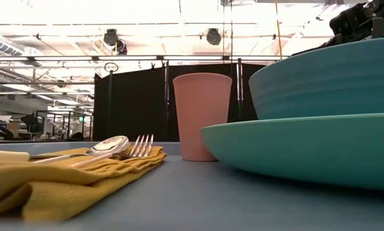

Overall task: Set up tray
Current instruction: Return to Home Position

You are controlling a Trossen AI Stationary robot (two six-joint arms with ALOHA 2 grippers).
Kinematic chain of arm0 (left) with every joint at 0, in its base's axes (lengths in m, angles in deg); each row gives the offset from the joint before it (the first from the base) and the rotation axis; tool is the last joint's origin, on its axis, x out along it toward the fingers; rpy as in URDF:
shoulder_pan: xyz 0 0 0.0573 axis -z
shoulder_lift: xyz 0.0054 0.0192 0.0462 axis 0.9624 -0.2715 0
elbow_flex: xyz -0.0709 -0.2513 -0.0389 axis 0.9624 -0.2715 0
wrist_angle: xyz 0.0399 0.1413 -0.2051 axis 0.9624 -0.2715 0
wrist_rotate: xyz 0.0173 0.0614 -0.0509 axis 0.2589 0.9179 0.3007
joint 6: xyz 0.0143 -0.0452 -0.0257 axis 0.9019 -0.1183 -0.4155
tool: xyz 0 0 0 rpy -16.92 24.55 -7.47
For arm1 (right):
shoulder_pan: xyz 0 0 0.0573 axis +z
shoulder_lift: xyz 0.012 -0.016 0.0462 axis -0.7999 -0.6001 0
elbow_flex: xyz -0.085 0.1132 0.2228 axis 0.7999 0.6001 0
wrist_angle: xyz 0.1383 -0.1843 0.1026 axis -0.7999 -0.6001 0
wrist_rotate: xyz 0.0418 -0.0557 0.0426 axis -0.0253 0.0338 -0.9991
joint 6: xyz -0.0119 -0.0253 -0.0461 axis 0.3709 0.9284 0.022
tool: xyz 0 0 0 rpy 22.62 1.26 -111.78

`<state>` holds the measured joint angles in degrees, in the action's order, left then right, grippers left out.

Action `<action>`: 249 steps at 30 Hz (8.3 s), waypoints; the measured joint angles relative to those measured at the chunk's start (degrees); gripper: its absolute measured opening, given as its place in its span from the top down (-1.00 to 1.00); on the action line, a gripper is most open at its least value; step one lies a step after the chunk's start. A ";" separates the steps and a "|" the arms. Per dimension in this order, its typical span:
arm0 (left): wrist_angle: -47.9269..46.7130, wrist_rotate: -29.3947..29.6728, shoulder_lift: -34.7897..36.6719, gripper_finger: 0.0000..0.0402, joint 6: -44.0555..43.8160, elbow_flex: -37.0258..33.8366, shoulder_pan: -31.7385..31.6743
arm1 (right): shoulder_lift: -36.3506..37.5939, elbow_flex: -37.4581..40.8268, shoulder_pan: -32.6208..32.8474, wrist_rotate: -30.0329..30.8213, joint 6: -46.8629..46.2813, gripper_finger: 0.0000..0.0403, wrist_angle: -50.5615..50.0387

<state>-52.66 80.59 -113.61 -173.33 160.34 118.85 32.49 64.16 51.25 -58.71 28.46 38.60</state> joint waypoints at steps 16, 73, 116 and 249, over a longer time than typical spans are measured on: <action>6.68 -6.23 -5.70 0.64 14.98 0.04 -2.88 | -0.01 0.01 0.02 0.00 -0.01 1.00 0.28; 54.51 -33.37 41.97 0.99 137.47 -35.24 -60.47 | -0.13 0.02 0.07 -0.33 -1.51 1.00 8.61; 58.17 -5.54 92.78 1.00 124.07 -81.19 -37.46 | 3.32 2.59 0.09 -0.04 -8.87 1.00 -0.33; 61.11 -8.83 88.85 0.69 113.32 -83.08 -36.09 | 3.26 2.82 0.09 0.01 -10.16 1.00 -0.96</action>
<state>8.45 71.77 -24.76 -60.01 77.26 82.76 35.75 66.98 51.34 -58.70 18.30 37.63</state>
